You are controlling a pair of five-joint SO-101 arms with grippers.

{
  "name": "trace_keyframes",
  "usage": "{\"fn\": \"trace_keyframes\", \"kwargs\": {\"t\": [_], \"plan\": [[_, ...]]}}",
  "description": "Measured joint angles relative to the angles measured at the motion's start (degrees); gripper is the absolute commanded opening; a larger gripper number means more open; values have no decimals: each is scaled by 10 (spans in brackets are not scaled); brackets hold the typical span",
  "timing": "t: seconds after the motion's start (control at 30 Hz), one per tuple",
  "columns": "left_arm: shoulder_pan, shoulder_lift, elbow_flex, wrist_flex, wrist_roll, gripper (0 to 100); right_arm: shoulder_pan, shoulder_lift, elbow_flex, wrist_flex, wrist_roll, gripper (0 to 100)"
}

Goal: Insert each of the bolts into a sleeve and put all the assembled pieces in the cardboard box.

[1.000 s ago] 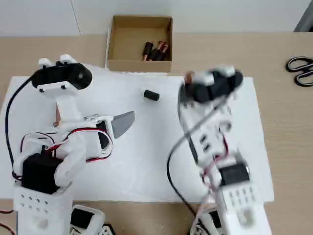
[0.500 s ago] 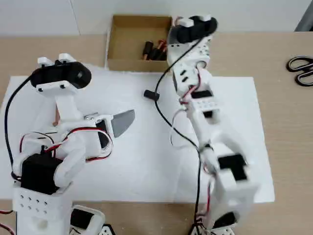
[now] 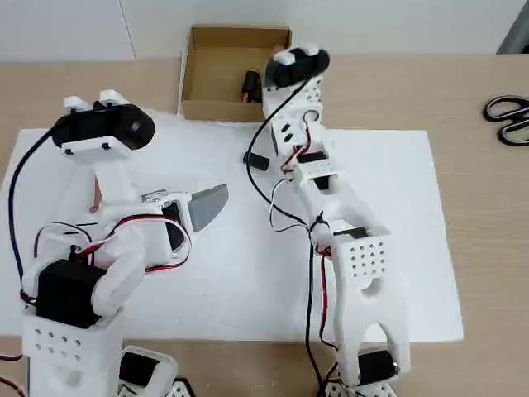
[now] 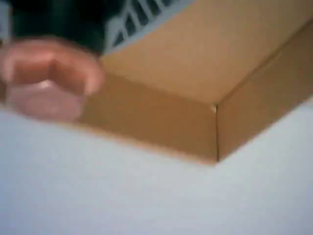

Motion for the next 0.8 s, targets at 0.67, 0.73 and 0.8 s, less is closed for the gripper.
{"fn": "trace_keyframes", "kwargs": {"t": [0.67, 0.73, 0.8], "plan": [[-1, 0, 15, -44, 0, 300, -27, 53, -55, 52, 102, 219], [-1, 0, 15, -44, 0, 300, -26, 53, -70, 52, 105, 219], [-1, 0, 15, -44, 0, 300, -26, 53, -88, 53, 105, 219]]}}
